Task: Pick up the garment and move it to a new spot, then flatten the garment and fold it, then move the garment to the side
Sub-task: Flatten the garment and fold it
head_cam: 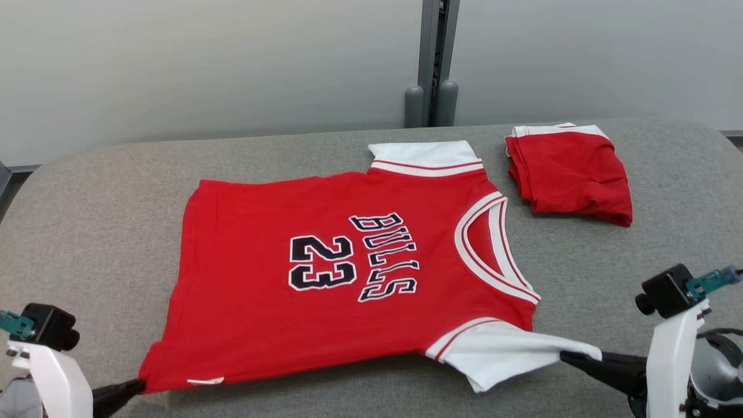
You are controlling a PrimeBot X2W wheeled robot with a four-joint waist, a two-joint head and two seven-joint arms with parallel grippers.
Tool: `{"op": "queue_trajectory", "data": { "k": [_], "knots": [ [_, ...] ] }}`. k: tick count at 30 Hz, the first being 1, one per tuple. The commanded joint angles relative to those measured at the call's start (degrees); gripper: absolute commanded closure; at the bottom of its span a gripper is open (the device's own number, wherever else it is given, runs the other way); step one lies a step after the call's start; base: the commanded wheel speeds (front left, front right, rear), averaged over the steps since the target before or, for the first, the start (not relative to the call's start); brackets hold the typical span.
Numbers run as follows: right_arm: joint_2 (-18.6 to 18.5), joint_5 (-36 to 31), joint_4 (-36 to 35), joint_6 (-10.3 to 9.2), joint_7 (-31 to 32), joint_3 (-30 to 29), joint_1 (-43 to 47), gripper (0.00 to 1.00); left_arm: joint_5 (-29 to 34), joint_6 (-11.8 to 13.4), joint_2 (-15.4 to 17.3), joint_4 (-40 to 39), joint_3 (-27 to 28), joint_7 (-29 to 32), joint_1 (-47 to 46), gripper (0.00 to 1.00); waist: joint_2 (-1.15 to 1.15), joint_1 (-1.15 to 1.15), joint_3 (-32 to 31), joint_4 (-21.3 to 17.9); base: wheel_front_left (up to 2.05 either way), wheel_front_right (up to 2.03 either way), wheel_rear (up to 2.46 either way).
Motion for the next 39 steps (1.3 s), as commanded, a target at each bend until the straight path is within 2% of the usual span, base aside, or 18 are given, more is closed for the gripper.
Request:
{"op": "queue_trajectory", "data": {
  "k": [1,7,11,14,18,22,23,24,25,27,33,39],
  "knots": [
    [-1.3,0.5,-0.9,0.02,0.8,-0.5,2.1,1.00,0.4,1.1,0.8,-1.4,0.0,0.6,1.8,1.00,0.00,0.00,-0.4,0.2,0.00,0.00,0.00],
    [-4.6,0.8,-5.0,0.02,5.1,-1.5,8.6,1.00,-1.8,3.7,3.5,-7.8,0.0,4.4,6.7,1.00,0.00,0.00,-0.5,0.4,0.00,0.00,0.00],
    [-6.0,0.1,-8.4,0.02,6.8,-3.4,11.9,1.00,-2.2,4.7,4.6,-10.0,0.1,4.5,7.4,1.00,0.00,0.00,0.2,0.4,0.00,0.00,0.00],
    [-6.5,-0.8,-10.1,0.02,8.5,-5.4,13.0,1.00,-2.8,5.0,4.6,-10.6,0.5,4.5,7.2,1.00,0.00,0.00,0.7,0.3,0.00,0.00,0.00],
    [-5.8,-2.7,-11.1,0.02,11.8,-9.1,12.7,1.00,-4.2,4.1,4.1,-10.3,1.5,4.8,6.0,1.00,0.00,0.00,1.4,0.1,0.00,0.00,0.00],
    [-2.3,-4.1,-9.1,0.02,17.3,-14.7,10.9,1.00,-5.5,2.8,3.7,-8.5,3.1,6.7,3.3,1.00,0.00,0.00,2.8,0.4,0.00,0.00,0.00],
    [-1.2,-4.5,-8.4,0.03,18.6,-15.6,10.4,1.00,-5.5,2.6,3.4,-7.9,3.6,7.3,2.3,1.00,0.00,0.00,3.3,0.6,0.00,0.00,0.00],
    [1.8,-4.8,-7.2,0.03,21.4,-17.5,9.0,1.00,-6.2,2.3,2.6,-6.2,4.4,8.7,0.5,1.00,0.00,0.00,4.2,0.8,0.00,0.00,0.00],
    [1.8,-4.8,-7.2,0.03,21.4,-17.5,9.0,1.00,-6.2,2.3,2.6,-6.2,4.4,8.7,0.5,1.00,0.00,0.00,4.2,0.8,0.00,0.00,0.00],
    [4.5,-5.9,-5.1,0.02,24.2,-19.2,7.0,1.00,-6.8,1.9,1.6,-4.1,5.1,10.5,-1.4,1.00,0.00,0.00,5.2,1.0,0.00,0.00,0.00],
    [14.2,-11.3,4.0,0.02,32.5,-23.6,1.7,1.00,-6.6,0.9,-2.3,2.9,5.8,16.3,-6.8,1.00,0.00,0.00,8.1,2.0,0.00,0.00,0.00],
    [20.9,-17.9,12.2,0.03,37.9,-28.5,-1.6,1.00,-6.1,-0.3,-5.6,10.2,5.8,19.7,-10.3,1.00,0.00,0.00,9.8,2.5,0.00,0.00,0.00]
  ]
}}
